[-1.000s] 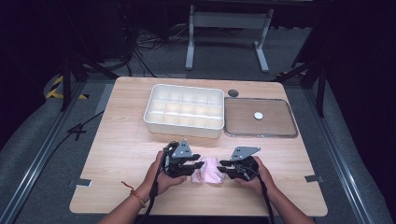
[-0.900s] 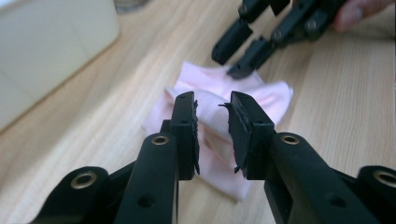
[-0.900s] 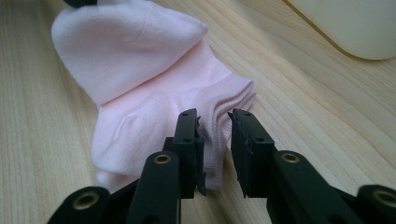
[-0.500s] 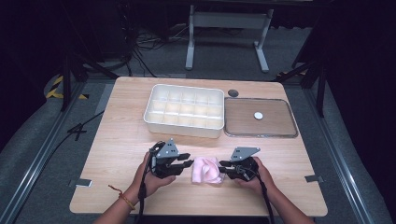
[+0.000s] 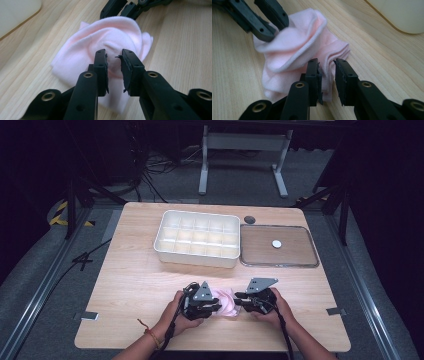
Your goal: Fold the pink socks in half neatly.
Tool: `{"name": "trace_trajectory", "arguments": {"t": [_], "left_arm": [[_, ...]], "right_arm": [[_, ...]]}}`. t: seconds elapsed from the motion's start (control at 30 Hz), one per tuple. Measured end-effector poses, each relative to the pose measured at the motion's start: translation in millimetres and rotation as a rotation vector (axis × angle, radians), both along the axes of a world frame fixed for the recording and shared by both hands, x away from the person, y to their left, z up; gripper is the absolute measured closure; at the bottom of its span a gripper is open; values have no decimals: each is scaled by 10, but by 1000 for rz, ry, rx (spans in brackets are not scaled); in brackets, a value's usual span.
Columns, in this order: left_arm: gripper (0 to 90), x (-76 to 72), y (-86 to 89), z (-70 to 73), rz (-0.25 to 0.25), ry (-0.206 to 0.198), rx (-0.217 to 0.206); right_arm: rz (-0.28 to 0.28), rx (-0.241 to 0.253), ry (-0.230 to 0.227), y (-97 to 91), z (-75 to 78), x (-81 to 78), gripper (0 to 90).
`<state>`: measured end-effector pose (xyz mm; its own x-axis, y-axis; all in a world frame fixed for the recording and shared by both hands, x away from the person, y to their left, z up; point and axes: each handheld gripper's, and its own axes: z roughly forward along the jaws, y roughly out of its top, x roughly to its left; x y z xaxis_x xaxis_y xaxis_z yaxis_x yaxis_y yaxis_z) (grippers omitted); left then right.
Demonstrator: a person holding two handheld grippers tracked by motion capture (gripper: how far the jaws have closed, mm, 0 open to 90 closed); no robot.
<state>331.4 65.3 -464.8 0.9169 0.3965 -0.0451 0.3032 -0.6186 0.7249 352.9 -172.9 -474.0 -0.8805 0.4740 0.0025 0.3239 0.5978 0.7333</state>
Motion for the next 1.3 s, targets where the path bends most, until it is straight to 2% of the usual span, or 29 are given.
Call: {"name": "trace_trajectory", "arguments": {"t": [0.1, 0.3, 0.43, 0.57, 0.67, 0.83, 0.9, 1.0, 1.1, 1.23, 1.3], "left_arm": [[743, 7, -87, -56, -8, 1, 20], [741, 4, -99, -95, -6, -3, 16], [741, 0, -92, -106, -10, -14, 17], [740, -2, -89, -109, -9, -12, 12], [737, -5, -91, -111, -8, -11, 10], [736, -9, -93, -114, -4, -12, 5], [734, -11, -91, -110, -8, -13, 11], [717, -16, -85, -105, -3, -11, 11], [676, -16, -47, -86, -3, -6, 16], [619, -36, 44, -28, 19, 3, -6], [573, -54, 132, 27, 59, 14, -34]], "right_arm": [[2, -2, -1, 0, -1, 0, 735], [-4, -6, 0, -1, 9, 1, 707], [-15, -10, -22, -24, 72, -5, 687], [-44, 27, -52, -54, 179, -30, 641], [-58, 75, -51, -51, 221, -35, 628], [-50, 81, -45, 18, 214, -50, 595], [-44, 79, -34, 55, 195, -56, 590], [-24, 37, -37, 105, 131, -55, 582], [-32, 11, -22, 105, 69, -32, 582], [-28, -11, -9, 114, 22, -32, 590], [-23, -29, -13, 129, 0, -38, 590]]}}
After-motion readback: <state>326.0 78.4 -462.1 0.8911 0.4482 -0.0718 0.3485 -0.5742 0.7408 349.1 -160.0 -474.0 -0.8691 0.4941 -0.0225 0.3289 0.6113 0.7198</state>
